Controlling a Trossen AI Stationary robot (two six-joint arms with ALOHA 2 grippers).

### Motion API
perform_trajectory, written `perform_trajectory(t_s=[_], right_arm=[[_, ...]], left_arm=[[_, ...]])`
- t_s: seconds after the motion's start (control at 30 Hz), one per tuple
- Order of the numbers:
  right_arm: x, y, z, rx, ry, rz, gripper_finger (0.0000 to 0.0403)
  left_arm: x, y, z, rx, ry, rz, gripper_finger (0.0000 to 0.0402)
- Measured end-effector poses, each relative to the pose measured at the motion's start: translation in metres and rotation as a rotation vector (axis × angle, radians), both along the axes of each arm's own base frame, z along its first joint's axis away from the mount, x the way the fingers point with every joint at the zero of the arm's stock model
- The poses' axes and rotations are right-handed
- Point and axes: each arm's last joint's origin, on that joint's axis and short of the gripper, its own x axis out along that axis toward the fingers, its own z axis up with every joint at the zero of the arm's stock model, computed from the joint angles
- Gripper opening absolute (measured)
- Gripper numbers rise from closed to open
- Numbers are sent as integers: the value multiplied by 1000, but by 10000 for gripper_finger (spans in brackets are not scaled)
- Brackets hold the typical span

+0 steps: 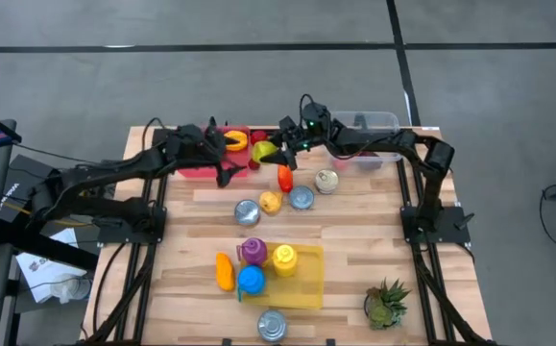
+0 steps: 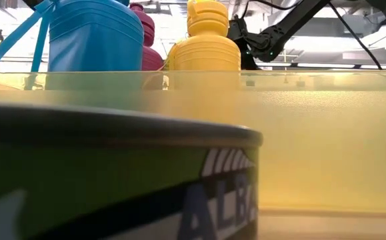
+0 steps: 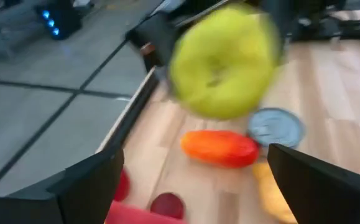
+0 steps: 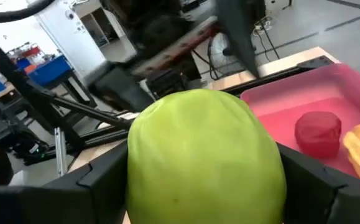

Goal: Pick & Place Food Item
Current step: Put the green apple from the red bin into the transparent bin

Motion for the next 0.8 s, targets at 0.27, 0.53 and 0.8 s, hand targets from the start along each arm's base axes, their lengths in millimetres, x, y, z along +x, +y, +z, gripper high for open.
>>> perform_trajectory(t_s=[0.27,0.53,0.8], right_arm=[[-24,6,17,-154,191,-133,300],[-76,30,46,-386,563,-316,300],[-135,33,63,-489,923,-552,300]], left_arm=[[-8,-4,-2,-16,61,54,356],[-2,3,-15,-30,132,85,347],[3,29,-38,-40,214,218,346]])
